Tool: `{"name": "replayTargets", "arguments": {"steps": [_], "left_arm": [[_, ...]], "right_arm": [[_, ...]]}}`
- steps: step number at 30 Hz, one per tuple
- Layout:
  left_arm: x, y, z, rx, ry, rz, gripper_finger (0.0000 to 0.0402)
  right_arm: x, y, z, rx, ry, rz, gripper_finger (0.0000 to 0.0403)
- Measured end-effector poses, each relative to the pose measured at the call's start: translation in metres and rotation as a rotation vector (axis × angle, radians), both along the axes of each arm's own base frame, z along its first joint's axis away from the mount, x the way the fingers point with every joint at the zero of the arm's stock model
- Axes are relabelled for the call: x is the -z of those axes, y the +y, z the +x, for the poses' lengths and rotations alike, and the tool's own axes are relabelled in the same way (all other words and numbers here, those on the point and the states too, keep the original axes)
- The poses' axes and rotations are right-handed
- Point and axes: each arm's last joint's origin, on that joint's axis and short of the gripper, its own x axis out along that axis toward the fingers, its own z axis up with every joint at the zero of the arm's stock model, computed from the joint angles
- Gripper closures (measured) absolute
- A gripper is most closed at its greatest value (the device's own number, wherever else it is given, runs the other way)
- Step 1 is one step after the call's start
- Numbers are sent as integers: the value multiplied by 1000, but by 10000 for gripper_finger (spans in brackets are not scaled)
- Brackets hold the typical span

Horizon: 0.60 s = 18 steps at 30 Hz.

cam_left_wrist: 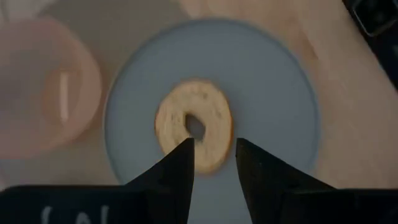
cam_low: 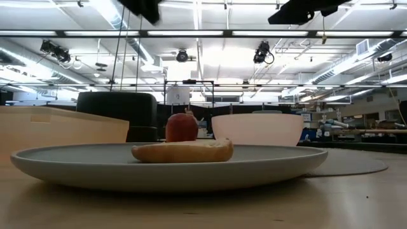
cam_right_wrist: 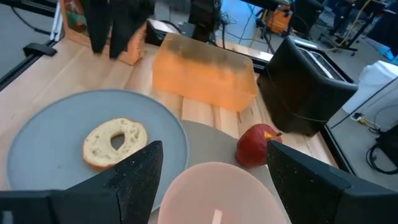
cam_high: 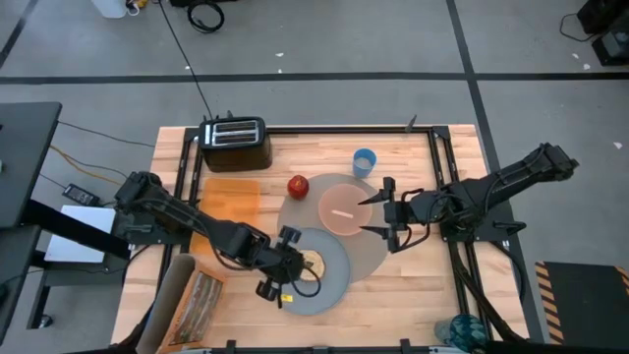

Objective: Arrange a breakfast setting
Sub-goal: Pour the cereal from the cereal box into the pink bowl

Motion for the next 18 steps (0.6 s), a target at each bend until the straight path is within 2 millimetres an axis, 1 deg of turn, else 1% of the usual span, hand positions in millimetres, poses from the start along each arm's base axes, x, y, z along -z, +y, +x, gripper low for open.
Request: {"name": "replayTargets", "arguments": {"steps": [3, 5, 7, 9, 13, 18], "left_arm": [[-25, 2, -5, -48, 10, -39, 276], [-37, 6, -17, -85, 48, -52, 276], [-49, 10, -27, -124, 44, -81, 276], [-59, 19, -43, -184, 79, -93, 276], [-83, 36, -72, -289, 53, -128, 276], [-117, 59, -111, -383, -54, -261, 276]], "right_arm": [[0, -2, 1, 12, -2, 1, 109], [0, -4, 1, 17, -5, 1, 109], [-1, -5, 1, 21, -6, 2, 109], [-1, -5, 2, 25, -14, 3, 109], [-3, -7, 3, 27, -32, -9, 109], [-6, -11, 5, 38, -55, -25, 109]]}}
